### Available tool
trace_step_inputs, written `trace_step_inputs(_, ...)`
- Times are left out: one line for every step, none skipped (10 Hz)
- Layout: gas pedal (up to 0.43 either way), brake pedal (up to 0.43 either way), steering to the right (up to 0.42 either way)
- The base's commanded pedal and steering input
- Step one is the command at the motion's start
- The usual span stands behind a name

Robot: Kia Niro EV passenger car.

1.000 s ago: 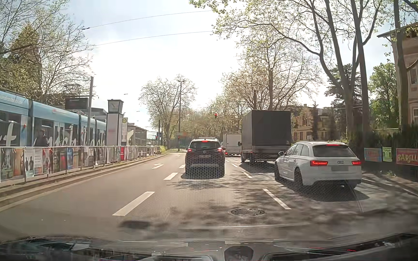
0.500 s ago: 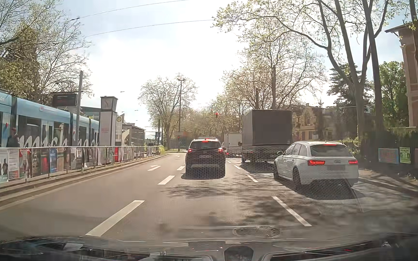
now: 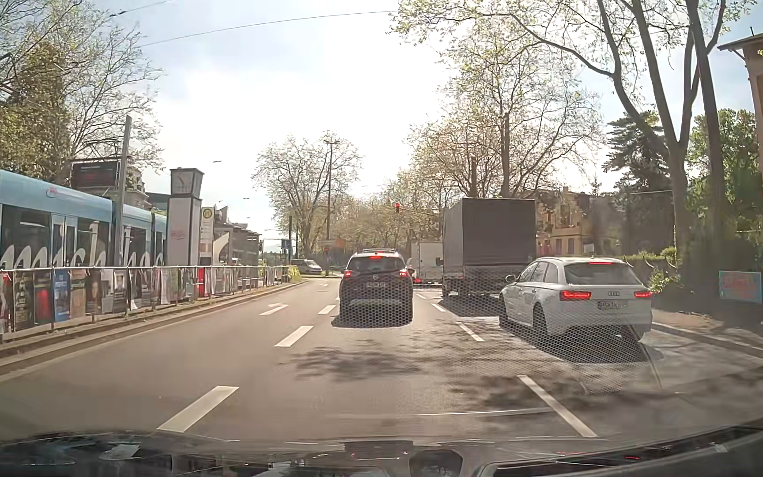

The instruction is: Follow the waypoints while adhering to traffic rules and regulations

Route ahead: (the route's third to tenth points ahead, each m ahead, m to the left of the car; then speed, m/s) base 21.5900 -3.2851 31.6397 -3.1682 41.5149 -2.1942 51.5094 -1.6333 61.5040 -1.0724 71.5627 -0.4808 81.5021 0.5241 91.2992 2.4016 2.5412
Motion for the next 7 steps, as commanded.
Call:
trace_step_inputs(0.000, 0.000, -0.009)
trace_step_inputs(0.000, 0.000, -0.009)
trace_step_inputs(0.000, 0.000, -0.009)
trace_step_inputs(0.000, 0.000, -0.008)
trace_step_inputs(0.000, 0.000, -0.008)
trace_step_inputs(0.000, 0.000, -0.008)
trace_step_inputs(0.000, 0.000, -0.008)
